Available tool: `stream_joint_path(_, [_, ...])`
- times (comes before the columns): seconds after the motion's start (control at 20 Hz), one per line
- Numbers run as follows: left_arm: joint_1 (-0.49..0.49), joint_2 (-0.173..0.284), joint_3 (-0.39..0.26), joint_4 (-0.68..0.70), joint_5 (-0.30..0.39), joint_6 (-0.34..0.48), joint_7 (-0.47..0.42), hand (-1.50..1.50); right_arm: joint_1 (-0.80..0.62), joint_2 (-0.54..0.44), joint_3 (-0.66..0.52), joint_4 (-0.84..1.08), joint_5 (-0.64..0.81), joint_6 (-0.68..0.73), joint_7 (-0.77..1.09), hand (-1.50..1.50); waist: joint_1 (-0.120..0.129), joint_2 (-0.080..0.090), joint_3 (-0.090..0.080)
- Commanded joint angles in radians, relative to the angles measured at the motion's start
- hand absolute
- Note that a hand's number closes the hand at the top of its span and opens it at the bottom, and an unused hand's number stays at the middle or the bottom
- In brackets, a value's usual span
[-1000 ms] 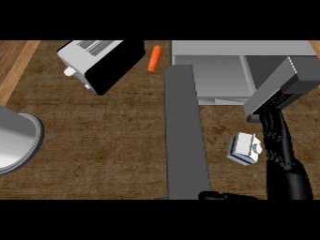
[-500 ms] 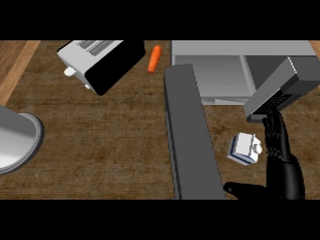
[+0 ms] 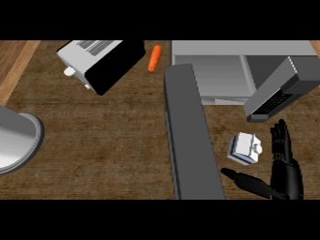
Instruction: Pick up the milk, place it into the microwave and close the microwave
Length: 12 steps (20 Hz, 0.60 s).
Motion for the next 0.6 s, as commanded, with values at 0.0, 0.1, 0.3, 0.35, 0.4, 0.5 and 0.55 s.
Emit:
stream_joint_path(0.0, [0.067,-0.04,0.014,-0.067,0.024,-0.045,0.017,-1.5,-0.013,-0.025,-0.055,0.092,-0.038,0.036,-0.062,-1.5,0.002,0.0,0.0])
stream_joint_path(0.1, [0.045,-0.026,0.051,-0.018,0.027,-0.056,0.004,-1.5,-0.078,-0.013,-0.09,0.213,-0.055,0.033,-0.144,-1.5,0.003,0.0,0.0])
stream_joint_path(0.3, [0.096,-0.104,0.019,-0.087,-0.014,-0.079,-0.016,-1.5,-0.055,-0.037,-0.101,0.237,-0.073,0.082,-0.165,-1.5,0.003,0.0,0.0])
stream_joint_path(0.35, [0.061,-0.08,0.046,-0.013,-0.011,-0.095,-0.031,-1.5,-0.036,-0.033,-0.096,0.273,-0.079,0.107,-0.217,-1.5,0.001,0.0,0.0])
stream_joint_path(0.4, [0.009,-0.047,0.052,-0.053,0.005,-0.029,0.04,-1.5,-0.058,0.002,-0.09,0.358,-0.062,0.08,-0.278,-1.5,0.0,0.001,0.0])
stream_joint_path(0.5, [-0.004,-0.038,0.065,0.044,0.002,-0.095,-0.008,-1.5,-0.093,-0.051,-0.144,0.415,-0.106,0.142,-0.319,-1.5,0.0,0.001,0.0])
stream_joint_path(0.55, [0.008,-0.022,0.084,-0.023,0.063,-0.079,0.051,-1.5,-0.133,-0.067,-0.168,0.449,-0.114,0.146,-0.323,-1.5,0.001,0.0,0.0])
